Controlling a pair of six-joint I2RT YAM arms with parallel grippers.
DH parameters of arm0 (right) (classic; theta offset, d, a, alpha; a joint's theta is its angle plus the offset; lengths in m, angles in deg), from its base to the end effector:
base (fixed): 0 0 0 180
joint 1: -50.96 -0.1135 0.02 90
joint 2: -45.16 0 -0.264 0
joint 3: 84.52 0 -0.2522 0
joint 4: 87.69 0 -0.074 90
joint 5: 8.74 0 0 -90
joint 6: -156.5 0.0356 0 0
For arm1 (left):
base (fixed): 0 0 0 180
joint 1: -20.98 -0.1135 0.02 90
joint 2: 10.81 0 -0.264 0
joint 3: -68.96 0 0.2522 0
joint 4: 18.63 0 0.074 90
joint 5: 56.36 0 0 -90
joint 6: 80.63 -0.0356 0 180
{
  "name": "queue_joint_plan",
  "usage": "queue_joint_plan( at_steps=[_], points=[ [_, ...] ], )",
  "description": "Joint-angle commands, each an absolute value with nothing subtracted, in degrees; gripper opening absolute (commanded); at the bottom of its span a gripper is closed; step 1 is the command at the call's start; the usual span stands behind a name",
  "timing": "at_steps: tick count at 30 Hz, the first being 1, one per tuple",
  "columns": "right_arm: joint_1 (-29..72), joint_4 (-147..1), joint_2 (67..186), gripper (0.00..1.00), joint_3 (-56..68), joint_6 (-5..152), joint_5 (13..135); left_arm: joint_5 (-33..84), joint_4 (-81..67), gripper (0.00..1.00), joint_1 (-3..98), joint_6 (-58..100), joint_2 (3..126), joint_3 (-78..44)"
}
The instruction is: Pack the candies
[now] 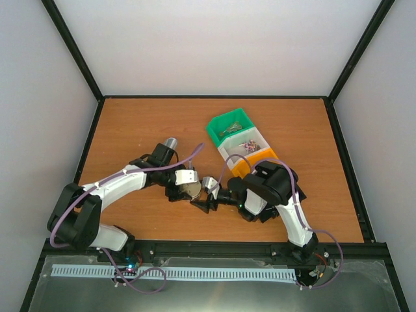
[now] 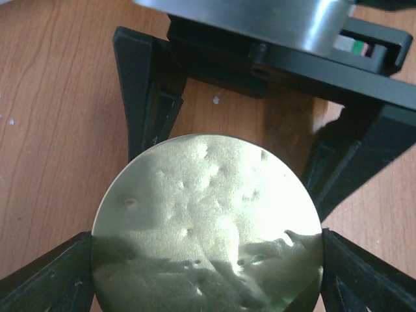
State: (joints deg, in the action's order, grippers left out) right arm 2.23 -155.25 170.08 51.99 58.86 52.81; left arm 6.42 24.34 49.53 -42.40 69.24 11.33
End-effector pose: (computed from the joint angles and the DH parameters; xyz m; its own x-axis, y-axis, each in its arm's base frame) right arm 0.1923 0.2449 0.0553 -0.0283 -0.2095 -0.9774 -0.9784 0.2063 -0.0159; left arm 0.2132 -0.1345 0.1813 -0.0289 0.8110 -0.5844 0.9939 0.0857 0.0698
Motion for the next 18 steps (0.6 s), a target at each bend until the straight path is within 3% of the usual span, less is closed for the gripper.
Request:
queue_joint_plan(
  at_steps=[1,7,13,18],
  points=[
    [1.8,-156.3,170.8,0.92,51.1,61.2,57.7,8.5,23.4,0.52,50.3,-31.9,71.4,14.4],
    [0.4,-152.5,171.7,0.89,48.7,63.5,63.5,10.3,20.2,0.52,50.3,-24.4,70.2,14.5],
    [0.2,-152.5,172.1,0.65,48.8,63.0,63.2,9.5,22.3,0.52,50.3,-26.1,69.6,14.5],
    [0.2,-154.8,172.3,0.53,49.9,61.0,57.3,6.1,29.2,0.52,50.3,-36.6,69.6,14.6]
  ],
)
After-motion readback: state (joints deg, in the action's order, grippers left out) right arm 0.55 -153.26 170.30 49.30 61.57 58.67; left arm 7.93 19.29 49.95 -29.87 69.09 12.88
